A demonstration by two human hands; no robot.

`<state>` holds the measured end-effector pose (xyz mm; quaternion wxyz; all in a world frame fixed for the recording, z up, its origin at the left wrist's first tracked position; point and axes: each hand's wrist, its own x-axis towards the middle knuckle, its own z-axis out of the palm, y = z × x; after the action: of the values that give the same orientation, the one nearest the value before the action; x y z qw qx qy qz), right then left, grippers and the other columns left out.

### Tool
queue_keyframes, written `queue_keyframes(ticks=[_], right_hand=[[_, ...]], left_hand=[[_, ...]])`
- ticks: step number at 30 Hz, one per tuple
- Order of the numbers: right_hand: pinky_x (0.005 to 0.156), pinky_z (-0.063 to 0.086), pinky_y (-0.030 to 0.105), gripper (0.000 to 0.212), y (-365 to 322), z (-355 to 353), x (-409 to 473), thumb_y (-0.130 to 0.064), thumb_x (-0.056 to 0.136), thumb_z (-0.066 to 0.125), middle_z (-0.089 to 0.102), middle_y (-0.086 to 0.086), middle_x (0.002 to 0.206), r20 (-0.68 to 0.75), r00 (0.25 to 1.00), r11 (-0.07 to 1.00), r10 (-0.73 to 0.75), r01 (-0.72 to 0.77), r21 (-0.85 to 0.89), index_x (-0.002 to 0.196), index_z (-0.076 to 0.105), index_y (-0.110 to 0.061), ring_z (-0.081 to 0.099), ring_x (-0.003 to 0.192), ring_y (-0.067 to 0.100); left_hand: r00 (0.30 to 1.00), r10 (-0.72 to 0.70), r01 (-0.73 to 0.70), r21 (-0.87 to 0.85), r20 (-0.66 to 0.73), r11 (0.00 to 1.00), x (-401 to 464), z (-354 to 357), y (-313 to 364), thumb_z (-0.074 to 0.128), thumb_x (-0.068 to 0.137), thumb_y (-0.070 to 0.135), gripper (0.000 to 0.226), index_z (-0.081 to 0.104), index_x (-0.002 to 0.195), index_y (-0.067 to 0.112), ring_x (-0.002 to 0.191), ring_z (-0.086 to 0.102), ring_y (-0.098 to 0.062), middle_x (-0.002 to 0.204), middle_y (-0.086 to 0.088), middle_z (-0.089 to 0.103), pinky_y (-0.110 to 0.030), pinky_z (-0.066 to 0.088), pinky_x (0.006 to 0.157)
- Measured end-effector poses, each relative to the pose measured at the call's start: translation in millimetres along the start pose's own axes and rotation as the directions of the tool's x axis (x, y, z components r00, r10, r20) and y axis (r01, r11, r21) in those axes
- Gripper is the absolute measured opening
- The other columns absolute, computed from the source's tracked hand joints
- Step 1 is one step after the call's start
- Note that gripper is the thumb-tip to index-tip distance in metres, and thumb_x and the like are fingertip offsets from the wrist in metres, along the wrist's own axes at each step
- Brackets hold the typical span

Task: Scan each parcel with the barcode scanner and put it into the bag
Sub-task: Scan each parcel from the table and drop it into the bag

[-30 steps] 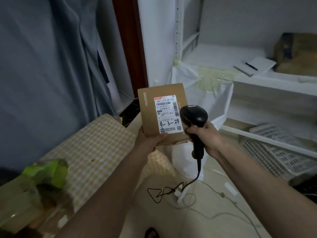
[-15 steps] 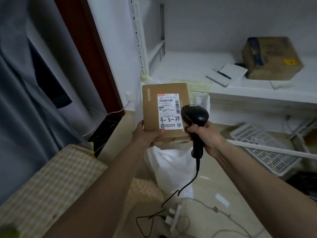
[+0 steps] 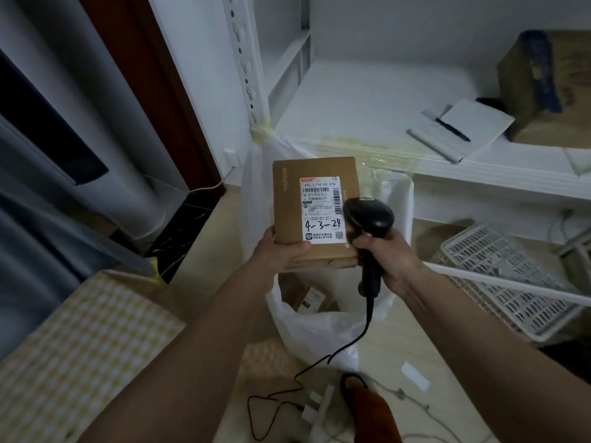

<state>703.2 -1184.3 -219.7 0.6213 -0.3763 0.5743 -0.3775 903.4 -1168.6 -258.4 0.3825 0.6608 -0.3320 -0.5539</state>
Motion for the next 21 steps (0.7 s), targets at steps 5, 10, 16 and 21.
queue_keyframes(ticks=[5,10,16,21], right_hand=[[0.073,0.055,0.042,0.023,8,9,73,0.007,0.077,0.061,0.066,0.022,0.09,0.105,0.98,0.982,0.166,-0.155,-0.104,0.097,0.064,-0.005,0.063,0.081,0.034],[0.064,0.051,0.038,0.019,31,7,137,0.007,0.082,0.056,0.061,0.014,0.083,0.05,0.948,0.943,0.314,-0.306,-0.129,0.096,0.059,-0.004,0.059,0.074,0.028],[0.069,0.049,0.043,0.018,84,5,204,0.002,0.083,0.061,0.056,0.016,0.081,-0.043,0.833,0.802,0.552,-0.544,-0.247,0.098,0.054,0.001,0.055,0.07,0.03],[0.083,0.052,0.046,0.025,110,29,241,0.001,0.081,0.062,0.057,0.017,0.089,-0.018,0.811,0.77,0.585,-0.562,-0.302,0.105,0.055,0.002,0.058,0.081,0.033]], left_hand=[[0.984,-0.162,0.152,-0.125,-0.07,0.98,49,4,-17,0.096,0.041,0.042,0.118,0.041,0.143,0.017,0.12,0.057,-0.025,0.133,-0.004,0.059,-0.045,0.046,0.104],[0.915,-0.4,0.393,-0.121,-0.043,0.912,95,25,-29,0.078,0.08,0.02,0.054,0.053,0.126,0.012,0.095,0.062,-0.016,0.119,0.0,0.063,-0.028,0.051,0.071],[0.737,-0.673,0.651,-0.205,-0.059,0.731,141,51,-66,0.073,0.086,0.02,0.037,0.052,0.114,0.008,0.116,0.052,-0.036,0.115,-0.011,0.056,-0.057,0.049,0.094],[0.695,-0.695,0.635,-0.295,-0.185,0.714,167,48,-95,0.068,0.089,0.016,0.044,0.05,0.129,0.01,0.122,0.05,-0.037,0.133,-0.014,0.052,-0.055,0.049,0.095]])
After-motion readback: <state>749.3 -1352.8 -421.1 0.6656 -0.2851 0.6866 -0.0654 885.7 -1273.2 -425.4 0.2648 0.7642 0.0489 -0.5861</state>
